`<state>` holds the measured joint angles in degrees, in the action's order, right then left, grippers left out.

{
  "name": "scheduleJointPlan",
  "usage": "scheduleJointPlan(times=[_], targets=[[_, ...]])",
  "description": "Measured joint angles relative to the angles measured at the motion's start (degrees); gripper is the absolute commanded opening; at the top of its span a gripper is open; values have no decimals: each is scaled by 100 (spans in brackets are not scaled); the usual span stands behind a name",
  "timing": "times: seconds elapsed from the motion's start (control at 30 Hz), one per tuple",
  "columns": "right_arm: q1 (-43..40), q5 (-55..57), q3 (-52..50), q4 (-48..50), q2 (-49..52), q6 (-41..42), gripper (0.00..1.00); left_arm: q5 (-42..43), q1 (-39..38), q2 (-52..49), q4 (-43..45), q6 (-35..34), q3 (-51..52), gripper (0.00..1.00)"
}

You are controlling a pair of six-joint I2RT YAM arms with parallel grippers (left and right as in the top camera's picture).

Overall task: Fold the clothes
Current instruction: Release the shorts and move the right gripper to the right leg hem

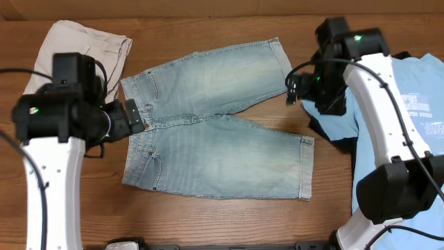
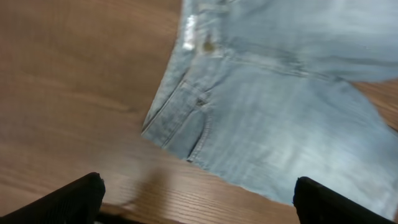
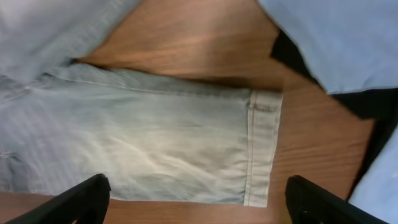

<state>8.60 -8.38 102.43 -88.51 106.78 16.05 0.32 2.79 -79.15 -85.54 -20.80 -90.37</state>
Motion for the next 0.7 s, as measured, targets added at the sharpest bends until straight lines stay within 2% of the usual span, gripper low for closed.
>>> scheduleJointPlan(times=[0.13, 0.23, 0.27, 0.37, 0.43, 0.5, 0.57, 0.7], targets=[[-136, -42, -1235, 584, 2, 24, 89, -90, 240, -103, 431, -328, 872, 100], [-417, -140, -2146, 1095, 15, 72, 82, -74, 474, -101, 730, -442, 1357, 100], [-553, -212, -2406, 1292, 15, 85, 77, -52, 544, -101, 846, -466, 1491, 100], [-940, -533, -2970, 1934, 15, 101, 32, 9, 671, -101, 1193, -503, 1891, 98], [-1165, -796, -3303, 2435, 15, 144, 15, 63, 686, -101, 1394, -531, 2127, 88], [-1246, -1045, -3628, 2846, 15, 160, 11, 164, 684, -101, 1589, -579, 2367, 75], [-1215, -1281, -4024, 3294, 15, 245, 8, 240, 684, -105, 1718, -573, 2542, 68], [-1185, -1705, -4610, 4170, -223, 632, 7, 310, 684, -146, 1864, -529, 2752, 68]])
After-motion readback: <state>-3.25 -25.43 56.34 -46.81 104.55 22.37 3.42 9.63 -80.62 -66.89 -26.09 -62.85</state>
